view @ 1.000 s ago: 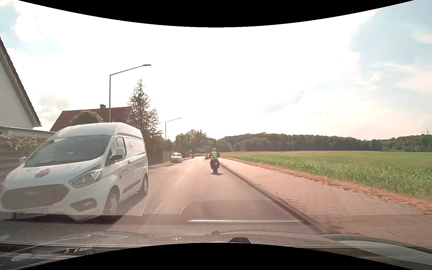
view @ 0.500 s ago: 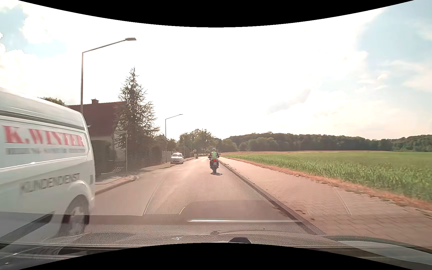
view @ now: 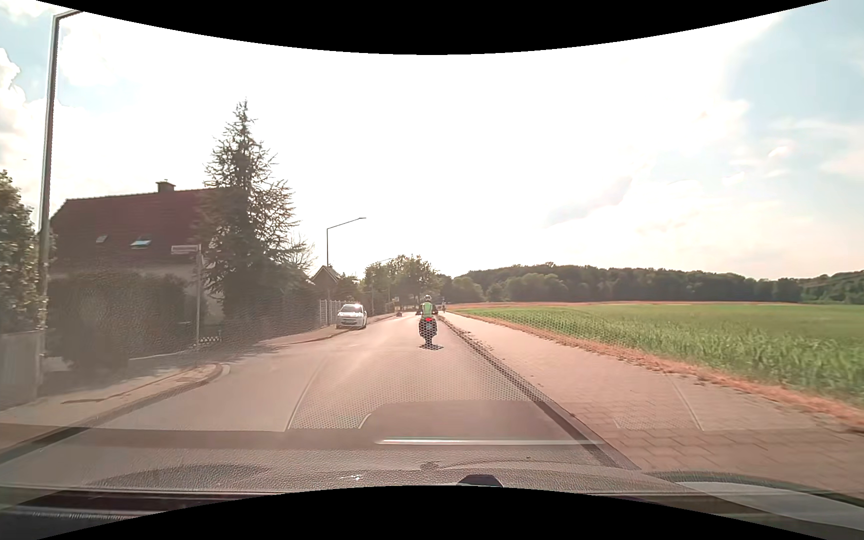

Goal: Follow the waypoints while adhering to traffic rules and regulations

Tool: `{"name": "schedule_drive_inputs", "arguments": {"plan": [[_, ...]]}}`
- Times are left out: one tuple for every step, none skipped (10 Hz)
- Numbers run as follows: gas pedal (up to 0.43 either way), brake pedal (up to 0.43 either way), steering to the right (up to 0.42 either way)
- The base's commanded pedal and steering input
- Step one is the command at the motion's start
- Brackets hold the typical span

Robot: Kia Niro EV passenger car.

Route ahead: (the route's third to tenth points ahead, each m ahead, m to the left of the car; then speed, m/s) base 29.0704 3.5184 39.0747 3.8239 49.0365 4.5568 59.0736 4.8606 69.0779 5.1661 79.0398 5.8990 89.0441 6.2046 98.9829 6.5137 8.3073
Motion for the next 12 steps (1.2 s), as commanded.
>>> {"name": "schedule_drive_inputs", "arguments": {"plan": [[0.15, 0.0, -0.019], [0.15, 0.0, -0.019], [0.15, 0.0, -0.019], [0.15, 0.0, -0.019], [0.15, 0.0, -0.02], [0.15, 0.0, -0.021], [0.15, 0.0, -0.022], [0.15, 0.0, -0.022], [0.15, 0.0, -0.022], [0.15, 0.0, -0.022], [0.15, 0.0, -0.022], [0.15, 0.0, -0.022]]}}
